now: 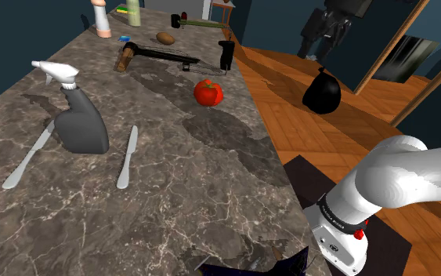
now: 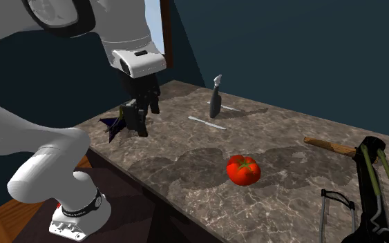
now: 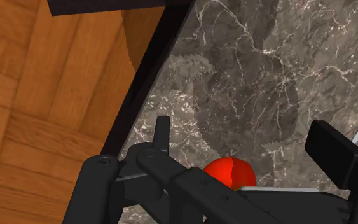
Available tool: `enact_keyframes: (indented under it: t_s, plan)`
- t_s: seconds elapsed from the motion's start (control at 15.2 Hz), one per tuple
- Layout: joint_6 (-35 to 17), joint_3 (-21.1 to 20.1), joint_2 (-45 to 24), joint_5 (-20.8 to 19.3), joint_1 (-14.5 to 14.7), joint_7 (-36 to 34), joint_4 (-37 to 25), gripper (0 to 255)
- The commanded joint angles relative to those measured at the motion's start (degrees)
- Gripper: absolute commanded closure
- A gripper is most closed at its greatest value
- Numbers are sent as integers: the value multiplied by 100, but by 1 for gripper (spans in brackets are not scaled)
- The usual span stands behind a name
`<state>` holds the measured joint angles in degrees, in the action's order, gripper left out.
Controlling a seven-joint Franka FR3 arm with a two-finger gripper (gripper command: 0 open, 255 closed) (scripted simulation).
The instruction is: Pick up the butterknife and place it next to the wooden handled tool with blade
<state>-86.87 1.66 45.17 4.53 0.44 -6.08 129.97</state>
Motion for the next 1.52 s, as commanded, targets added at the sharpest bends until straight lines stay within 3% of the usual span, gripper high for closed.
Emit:
enact_keyframes:
  t_s: [0.0,0.86,1.45]
  plan:
    - [0,0,0,0,0,0,0,0]
    - [-1398,-1776,-912,809,214,-2118,369,0]
    - [-2382,-3015,-2399,761,135,-3686,-185,0]
